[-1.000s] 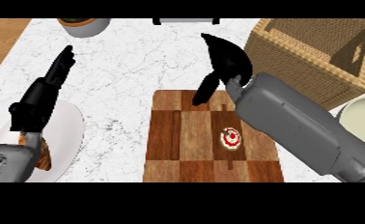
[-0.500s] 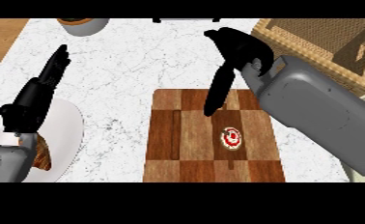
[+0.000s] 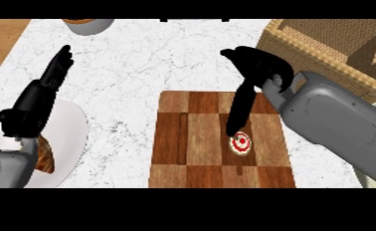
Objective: Pick the cupcake from the cutting board and place it in the basket
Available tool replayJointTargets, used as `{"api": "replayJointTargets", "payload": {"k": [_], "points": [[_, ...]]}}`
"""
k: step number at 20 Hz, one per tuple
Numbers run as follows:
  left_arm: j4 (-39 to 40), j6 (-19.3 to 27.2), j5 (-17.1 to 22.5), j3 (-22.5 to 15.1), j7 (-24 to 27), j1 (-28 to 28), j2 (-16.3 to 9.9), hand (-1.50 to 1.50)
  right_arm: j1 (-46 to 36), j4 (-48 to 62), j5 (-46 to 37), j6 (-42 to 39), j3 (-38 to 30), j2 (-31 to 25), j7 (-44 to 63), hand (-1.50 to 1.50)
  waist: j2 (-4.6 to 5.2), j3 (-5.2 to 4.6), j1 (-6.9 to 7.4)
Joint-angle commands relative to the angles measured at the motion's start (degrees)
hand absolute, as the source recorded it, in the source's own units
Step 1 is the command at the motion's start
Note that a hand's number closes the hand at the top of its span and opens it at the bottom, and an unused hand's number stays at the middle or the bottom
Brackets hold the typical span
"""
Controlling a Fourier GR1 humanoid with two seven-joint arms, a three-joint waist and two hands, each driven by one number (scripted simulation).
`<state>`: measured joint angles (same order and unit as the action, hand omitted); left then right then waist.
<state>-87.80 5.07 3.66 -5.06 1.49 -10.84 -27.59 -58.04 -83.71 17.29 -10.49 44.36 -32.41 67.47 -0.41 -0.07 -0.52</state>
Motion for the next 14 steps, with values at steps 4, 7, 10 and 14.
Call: {"api": "replayJointTargets", "payload": {"k": [4,7,10,14], "points": [[1.87,-1.80,0.20,1.07,2.49,0.29,0.35,0.00,2.89,2.09,0.26,-1.88,3.94,2.36,9.41,-1.50,0.36,-0.02,0.52],[-1.41,1.03,-2.30,-1.25,-0.77,0.83,2.62,0.00,6.08,-1.02,-0.76,-0.65,5.41,-0.10,9.54,-1.50,0.13,0.03,0.14],[-0.04,-1.43,-1.03,1.56,0.00,-0.49,0.47,0.00,9.60,-1.23,-4.33,1.64,7.11,0.64,7.03,-1.50,0.25,0.03,0.20],[0.61,-2.66,-0.67,2.64,1.87,0.15,0.63,0.00,10.65,-3.16,-6.52,2.66,7.37,1.93,9.37,-1.50,0.23,0.02,0.26]]}}
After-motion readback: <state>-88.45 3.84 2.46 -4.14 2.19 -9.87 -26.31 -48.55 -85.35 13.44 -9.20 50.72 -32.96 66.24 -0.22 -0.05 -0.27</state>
